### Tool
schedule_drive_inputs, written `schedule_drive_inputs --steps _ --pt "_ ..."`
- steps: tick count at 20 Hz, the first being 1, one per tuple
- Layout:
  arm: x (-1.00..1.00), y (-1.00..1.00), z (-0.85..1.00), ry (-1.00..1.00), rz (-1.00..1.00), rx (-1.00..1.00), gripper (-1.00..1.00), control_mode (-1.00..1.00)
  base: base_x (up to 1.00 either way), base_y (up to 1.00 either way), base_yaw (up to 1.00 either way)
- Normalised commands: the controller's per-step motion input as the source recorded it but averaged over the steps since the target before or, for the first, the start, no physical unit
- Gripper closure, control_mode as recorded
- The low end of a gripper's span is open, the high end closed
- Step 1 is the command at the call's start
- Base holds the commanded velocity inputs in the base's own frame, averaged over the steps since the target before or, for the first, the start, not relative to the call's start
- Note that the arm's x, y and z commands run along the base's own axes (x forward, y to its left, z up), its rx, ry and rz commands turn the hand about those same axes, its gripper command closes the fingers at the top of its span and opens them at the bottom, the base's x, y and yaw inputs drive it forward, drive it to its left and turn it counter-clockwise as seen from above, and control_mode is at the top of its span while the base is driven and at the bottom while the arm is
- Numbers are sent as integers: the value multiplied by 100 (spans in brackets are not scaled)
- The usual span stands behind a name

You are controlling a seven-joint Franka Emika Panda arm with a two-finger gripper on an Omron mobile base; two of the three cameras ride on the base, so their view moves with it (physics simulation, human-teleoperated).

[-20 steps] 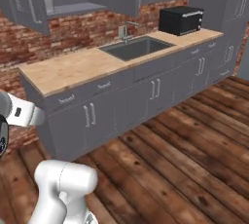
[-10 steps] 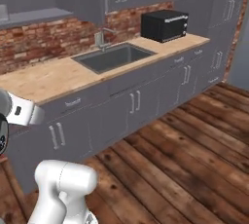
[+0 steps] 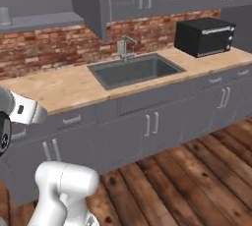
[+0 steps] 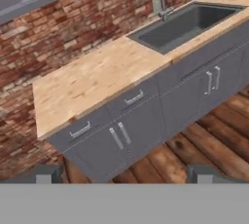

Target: There is a bowl on the dining counter. Grab a lemon wedge from the fridge and place it in the bowl. Then get the liquor bottle and glass cup from the cabinet and place them next to the bowl.

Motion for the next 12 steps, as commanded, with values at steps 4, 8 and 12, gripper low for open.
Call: schedule_drive_inputs --steps 4,8,12 --pt "0 0 0 0 0 0 -100 100 66 -16 61" --pt "0 0 0 0 0 0 -100 100 38 0 69" --pt "0 0 0 0 0 0 -100 100 39 0 63"
